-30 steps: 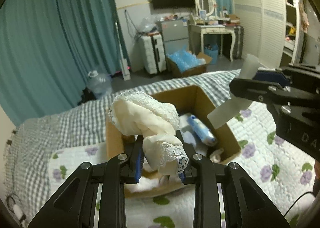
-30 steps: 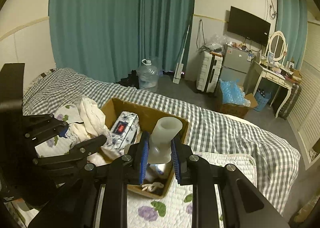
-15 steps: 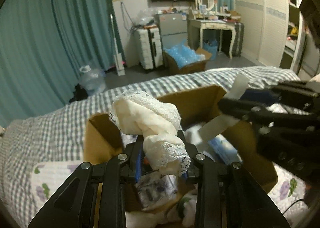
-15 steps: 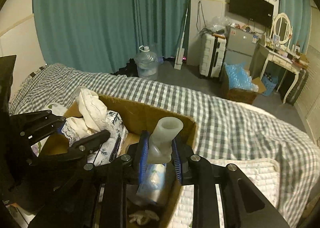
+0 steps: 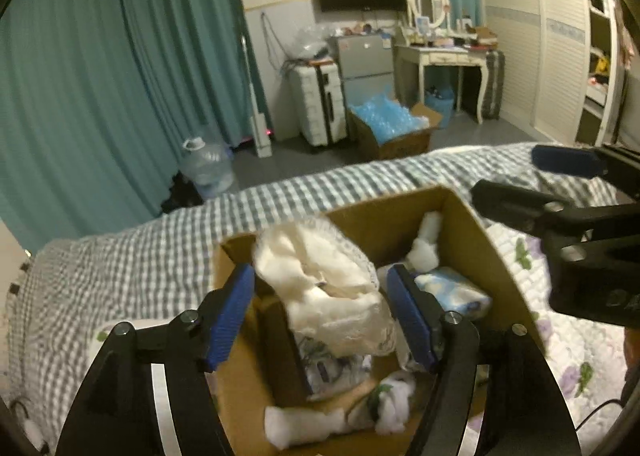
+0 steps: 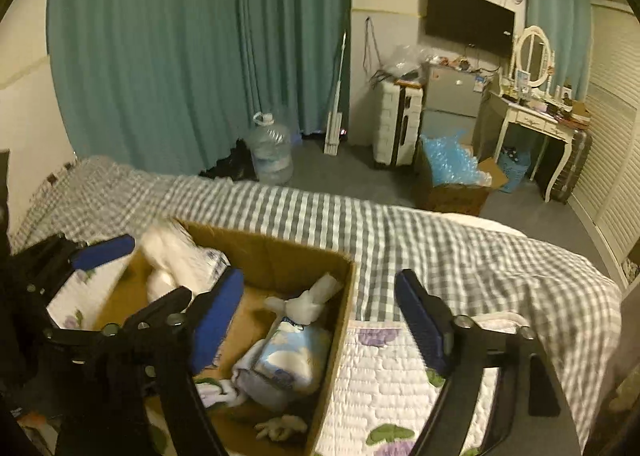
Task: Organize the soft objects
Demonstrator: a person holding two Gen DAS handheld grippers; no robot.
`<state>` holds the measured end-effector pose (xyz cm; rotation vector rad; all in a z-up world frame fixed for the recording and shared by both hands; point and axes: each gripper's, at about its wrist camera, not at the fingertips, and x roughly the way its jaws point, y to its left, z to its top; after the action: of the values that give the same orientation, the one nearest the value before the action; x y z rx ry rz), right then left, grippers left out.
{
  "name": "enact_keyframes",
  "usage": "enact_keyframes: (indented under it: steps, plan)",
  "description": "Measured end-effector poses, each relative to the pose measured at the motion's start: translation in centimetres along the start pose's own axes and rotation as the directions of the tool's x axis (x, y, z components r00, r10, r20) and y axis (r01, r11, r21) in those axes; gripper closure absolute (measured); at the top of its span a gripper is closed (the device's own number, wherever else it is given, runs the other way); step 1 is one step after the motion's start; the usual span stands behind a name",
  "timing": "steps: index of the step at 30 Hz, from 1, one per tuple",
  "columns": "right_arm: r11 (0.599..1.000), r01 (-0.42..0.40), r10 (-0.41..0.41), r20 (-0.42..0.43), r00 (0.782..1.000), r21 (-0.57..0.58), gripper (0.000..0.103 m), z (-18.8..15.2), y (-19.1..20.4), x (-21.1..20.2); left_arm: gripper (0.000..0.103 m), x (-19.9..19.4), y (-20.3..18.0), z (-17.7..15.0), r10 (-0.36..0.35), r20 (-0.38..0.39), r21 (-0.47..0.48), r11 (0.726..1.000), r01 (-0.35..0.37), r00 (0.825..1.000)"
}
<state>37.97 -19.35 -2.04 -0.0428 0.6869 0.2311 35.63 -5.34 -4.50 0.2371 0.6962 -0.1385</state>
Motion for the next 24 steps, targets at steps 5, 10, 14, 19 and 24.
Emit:
enact_keyframes:
  steps: [5,10,14,19,24]
  plan:
    - [0.999,0.037,-0.037,0.082,0.996,-0.003,0.013,1.9,0.3,-7.2,0.030,-6.2,-0.5,1.5,0.023,0.081,0.018,1.000,-0.025,0.996]
    - [0.999,0.039,-0.037,0.168,0.985,-0.007,0.006,3.3,1.2,-15.1,0.008,-13.7,0.3,2.6,0.035,0.199,-0.061,0.998,-0.023,0.979]
    - [0.999,0.047,-0.045,0.222,0.974,-0.005,0.000,3.0,2.3,-20.1,0.008,-19.2,1.3,2.2,0.050,0.274,-0.118,0.993,-0.019,0.961]
    - [0.999,0.033,-0.030,0.280,0.959,-0.007,0.000,0.8,3.3,-24.8,0.007,-24.0,2.2,0.8,0.113,0.336,-0.168,0.984,-0.059,0.935]
    - [0.999,0.028,-0.032,0.347,0.937,0.017,0.000,-1.6,4.0,-28.0,0.000,-27.9,2.6,-1.7,0.140,0.416,-0.193,0.979,-0.063,0.899]
